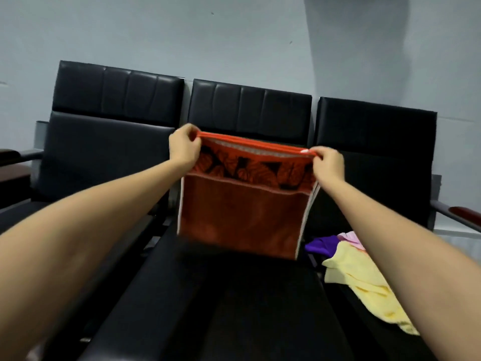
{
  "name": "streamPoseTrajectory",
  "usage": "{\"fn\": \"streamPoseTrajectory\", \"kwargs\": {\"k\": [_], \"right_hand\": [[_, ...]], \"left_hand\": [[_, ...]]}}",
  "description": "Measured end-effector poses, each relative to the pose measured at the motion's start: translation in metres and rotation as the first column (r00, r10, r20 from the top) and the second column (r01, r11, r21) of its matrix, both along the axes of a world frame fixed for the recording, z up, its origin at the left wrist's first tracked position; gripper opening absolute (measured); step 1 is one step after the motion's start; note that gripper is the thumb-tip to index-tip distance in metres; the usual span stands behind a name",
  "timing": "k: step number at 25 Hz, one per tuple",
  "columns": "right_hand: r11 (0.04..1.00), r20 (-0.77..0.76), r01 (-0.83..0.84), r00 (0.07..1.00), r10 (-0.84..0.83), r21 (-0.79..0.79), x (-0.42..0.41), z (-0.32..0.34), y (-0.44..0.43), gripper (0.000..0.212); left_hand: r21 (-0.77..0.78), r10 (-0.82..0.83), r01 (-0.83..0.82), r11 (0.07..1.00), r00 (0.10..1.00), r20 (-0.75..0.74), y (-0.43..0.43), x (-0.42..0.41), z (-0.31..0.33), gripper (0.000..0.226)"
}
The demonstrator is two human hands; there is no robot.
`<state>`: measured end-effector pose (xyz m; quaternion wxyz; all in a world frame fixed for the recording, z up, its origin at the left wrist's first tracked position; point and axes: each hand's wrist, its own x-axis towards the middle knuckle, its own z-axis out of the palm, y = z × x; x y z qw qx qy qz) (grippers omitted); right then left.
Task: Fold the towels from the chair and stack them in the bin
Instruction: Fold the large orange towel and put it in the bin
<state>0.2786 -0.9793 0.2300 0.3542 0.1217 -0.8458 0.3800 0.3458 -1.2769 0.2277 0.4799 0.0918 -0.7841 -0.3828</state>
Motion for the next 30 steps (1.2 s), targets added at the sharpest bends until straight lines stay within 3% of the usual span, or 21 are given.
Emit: {"fn": "streamPoseTrajectory", "kwargs": {"k": [3,5,6,8,9,10,12,14,15,17,18,20,22,24,26,27,29,30], "right_hand": [[0.996,-0.017,-0.004,1.0,0.005,0.09,0.014,0.005,0.005,0.037],[0.967,0.1,-0.009,0.995,-0.017,0.256,0.022,-0.002,0.017,0.038],[0.921,0.187,-0.026,0.981,-0.051,0.388,0.028,-0.006,0.022,0.036],[0.792,0.444,-0.19,0.889,-0.112,0.58,0.04,-0.016,0.031,0.027],[0.759,0.62,-0.328,0.775,-0.125,0.563,0.048,-0.023,0.034,0.022],[0.742,0.784,-0.462,0.605,-0.137,0.486,0.056,-0.031,0.036,0.019],[0.665,0.924,-0.643,0.308,-0.228,0.379,0.067,-0.051,0.036,0.017],[0.585,0.924,-0.726,0.197,-0.329,0.363,0.071,-0.076,0.034,0.016],[0.572,0.921,-0.743,0.154,-0.357,0.346,0.073,-0.088,0.032,0.017],[0.583,0.923,-0.75,0.092,-0.373,0.311,0.073,-0.104,0.031,0.02],[0.589,0.921,-0.743,0.096,-0.377,0.318,0.071,-0.107,0.032,0.02],[0.611,0.916,-0.693,0.197,-0.35,0.382,0.061,-0.109,0.032,0.017],[0.633,0.834,-0.562,0.475,-0.28,0.533,0.042,-0.114,0.026,0.01],[0.726,0.683,-0.377,0.709,-0.173,0.575,0.023,-0.122,0.018,0.017],[0.784,0.644,-0.257,0.731,-0.225,0.565,0.023,-0.138,0.01,0.05],[0.776,0.634,-0.205,0.713,-0.299,0.597,0.024,-0.15,0.006,0.057],[0.749,0.611,-0.165,0.701,-0.368,0.641,0.028,-0.177,-0.007,0.055],[0.752,0.62,-0.183,0.701,-0.352,0.634,0.034,-0.192,-0.015,0.055]], "left_hand": [[-0.038,-0.003,0.003,0.999,1.0,0.015,-0.007,0.019,0.004,0.02],[-0.173,-0.092,0.131,0.976,0.972,0.215,-0.015,0.032,-0.002,0.015],[-0.236,-0.147,0.254,0.938,0.908,0.392,-0.019,0.041,-0.005,0.012],[-0.252,-0.132,0.475,0.843,0.637,0.759,-0.023,0.058,-0.013,0.009],[-0.219,-0.073,0.53,0.819,0.475,0.877,-0.021,0.065,-0.019,0.008],[-0.187,-0.003,0.559,0.808,0.321,0.947,-0.018,0.069,-0.027,0.007],[-0.081,0.082,0.614,0.785,0.026,0.996,-0.01,0.072,-0.048,0.01],[0.062,0.104,0.626,0.777,-0.226,0.969,-0.004,0.072,-0.07,0.014],[0.111,0.108,0.613,0.782,-0.309,0.945,-0.002,0.073,-0.079,0.017],[0.161,0.086,0.579,0.799,-0.375,0.923,0.001,0.071,-0.092,0.019],[0.16,0.075,0.566,0.809,-0.37,0.926,0.002,0.068,-0.094,0.019],[0.102,0.073,0.554,0.826,-0.286,0.956,0.0,0.058,-0.094,0.016],[-0.025,0.098,0.535,0.845,-0.108,0.989,-0.001,0.042,-0.092,0.007],[-0.147,0.138,0.495,0.857,0.054,0.989,-0.001,0.025,-0.096,0.03],[-0.274,0.215,0.497,0.823,0.174,0.961,0.002,0.007,-0.114,0.065],[-0.375,0.259,0.493,0.785,0.29,0.922,0.006,-0.003,-0.124,0.076],[-0.479,0.205,0.481,0.734,0.515,0.832,0.028,-0.016,-0.143,0.071],[-0.472,0.138,0.527,0.707,0.552,0.823,0.044,-0.02,-0.155,0.065]]}}
